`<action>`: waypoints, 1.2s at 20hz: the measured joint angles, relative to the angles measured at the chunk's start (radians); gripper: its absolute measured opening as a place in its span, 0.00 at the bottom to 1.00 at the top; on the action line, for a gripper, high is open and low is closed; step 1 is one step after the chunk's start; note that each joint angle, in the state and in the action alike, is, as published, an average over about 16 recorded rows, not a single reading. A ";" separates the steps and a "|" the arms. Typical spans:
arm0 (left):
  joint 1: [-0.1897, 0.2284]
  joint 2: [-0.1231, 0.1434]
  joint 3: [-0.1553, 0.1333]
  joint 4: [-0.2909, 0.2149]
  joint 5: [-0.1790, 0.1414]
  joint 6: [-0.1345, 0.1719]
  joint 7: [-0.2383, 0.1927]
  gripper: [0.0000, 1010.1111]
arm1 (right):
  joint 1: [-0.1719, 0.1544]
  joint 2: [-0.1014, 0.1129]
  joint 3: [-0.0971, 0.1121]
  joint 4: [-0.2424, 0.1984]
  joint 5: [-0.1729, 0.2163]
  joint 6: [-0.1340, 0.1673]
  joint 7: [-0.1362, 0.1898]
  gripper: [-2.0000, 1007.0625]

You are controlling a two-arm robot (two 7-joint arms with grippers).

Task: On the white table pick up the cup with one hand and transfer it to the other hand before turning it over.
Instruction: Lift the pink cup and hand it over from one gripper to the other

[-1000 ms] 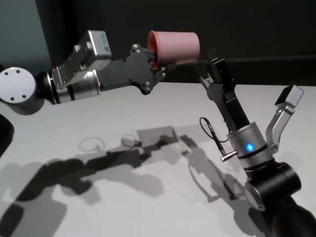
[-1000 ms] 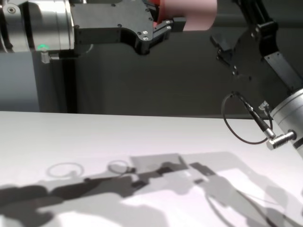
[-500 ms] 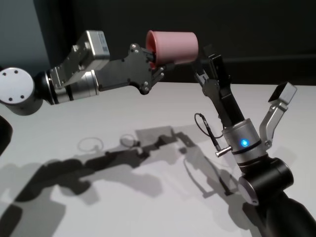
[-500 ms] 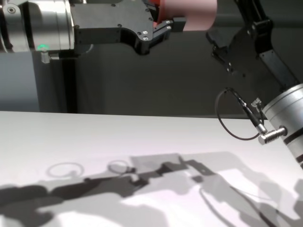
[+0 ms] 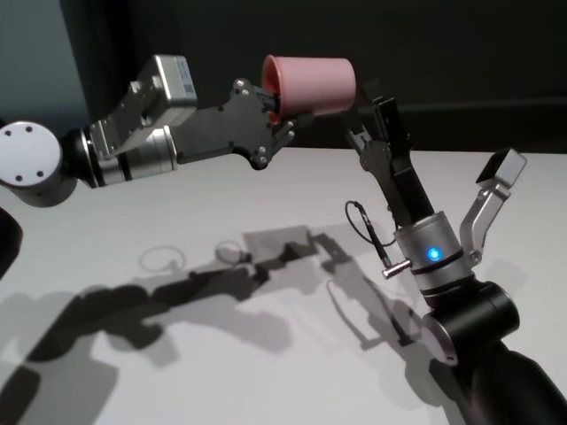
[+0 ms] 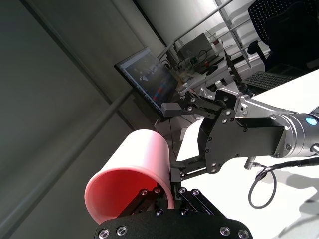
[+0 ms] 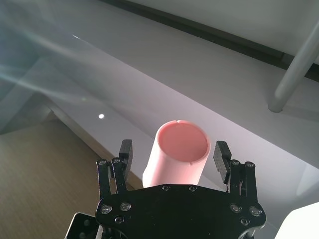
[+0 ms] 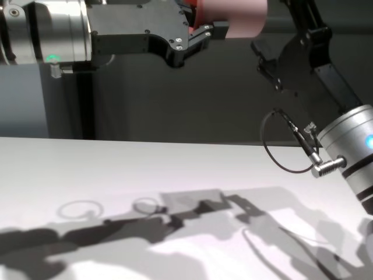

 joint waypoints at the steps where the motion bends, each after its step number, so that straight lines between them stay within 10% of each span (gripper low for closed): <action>1: 0.000 0.000 0.000 0.000 0.000 0.000 0.000 0.04 | 0.003 0.000 -0.002 0.005 0.002 -0.002 0.002 0.99; 24: 0.000 0.000 0.000 0.000 0.000 0.000 0.000 0.04 | 0.097 -0.010 -0.055 0.150 0.049 -0.029 0.056 0.99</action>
